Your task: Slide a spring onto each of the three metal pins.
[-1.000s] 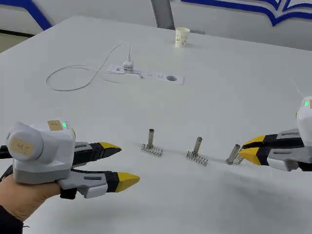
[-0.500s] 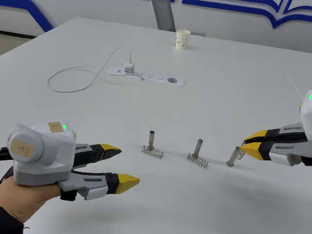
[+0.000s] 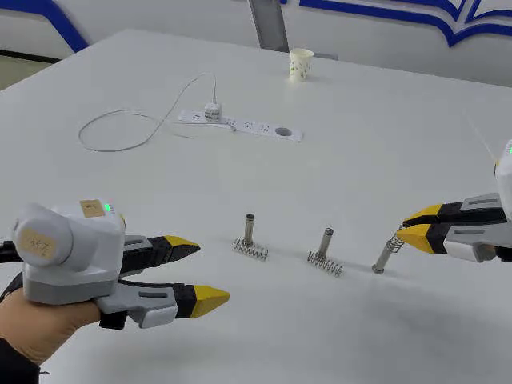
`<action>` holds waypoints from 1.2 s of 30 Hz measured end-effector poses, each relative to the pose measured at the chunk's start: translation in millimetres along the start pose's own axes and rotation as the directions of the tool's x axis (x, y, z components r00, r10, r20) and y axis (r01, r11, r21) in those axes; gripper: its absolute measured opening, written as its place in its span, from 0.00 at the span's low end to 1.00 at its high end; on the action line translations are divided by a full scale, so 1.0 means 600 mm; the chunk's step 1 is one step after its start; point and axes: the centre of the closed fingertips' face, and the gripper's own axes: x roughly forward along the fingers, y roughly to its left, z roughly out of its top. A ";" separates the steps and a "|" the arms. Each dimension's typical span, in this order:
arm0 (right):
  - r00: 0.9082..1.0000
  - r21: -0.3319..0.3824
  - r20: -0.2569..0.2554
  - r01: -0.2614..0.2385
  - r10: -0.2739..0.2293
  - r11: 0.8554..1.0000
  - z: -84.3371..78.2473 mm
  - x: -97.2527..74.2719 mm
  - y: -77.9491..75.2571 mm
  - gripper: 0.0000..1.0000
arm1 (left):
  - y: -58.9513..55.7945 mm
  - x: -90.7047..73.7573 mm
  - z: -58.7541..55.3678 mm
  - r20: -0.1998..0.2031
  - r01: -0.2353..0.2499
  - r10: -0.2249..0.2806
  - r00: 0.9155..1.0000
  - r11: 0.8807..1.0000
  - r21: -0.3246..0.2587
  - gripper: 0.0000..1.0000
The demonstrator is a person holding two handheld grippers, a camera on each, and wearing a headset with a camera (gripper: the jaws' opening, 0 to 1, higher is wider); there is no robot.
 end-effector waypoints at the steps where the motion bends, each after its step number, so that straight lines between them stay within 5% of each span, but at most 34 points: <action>1: 1.000 0.001 0.000 0.001 -0.001 1.000 0.000 0.000 -0.001 0.12 | 0.000 0.000 0.000 0.000 0.000 0.000 1.000 1.000 -0.001 0.52; 36: 1.000 0.027 -0.012 0.004 -0.004 1.000 -0.003 0.014 -0.022 0.12 | 0.004 -0.001 -0.005 -0.003 -0.010 0.010 1.000 1.000 -0.011 0.52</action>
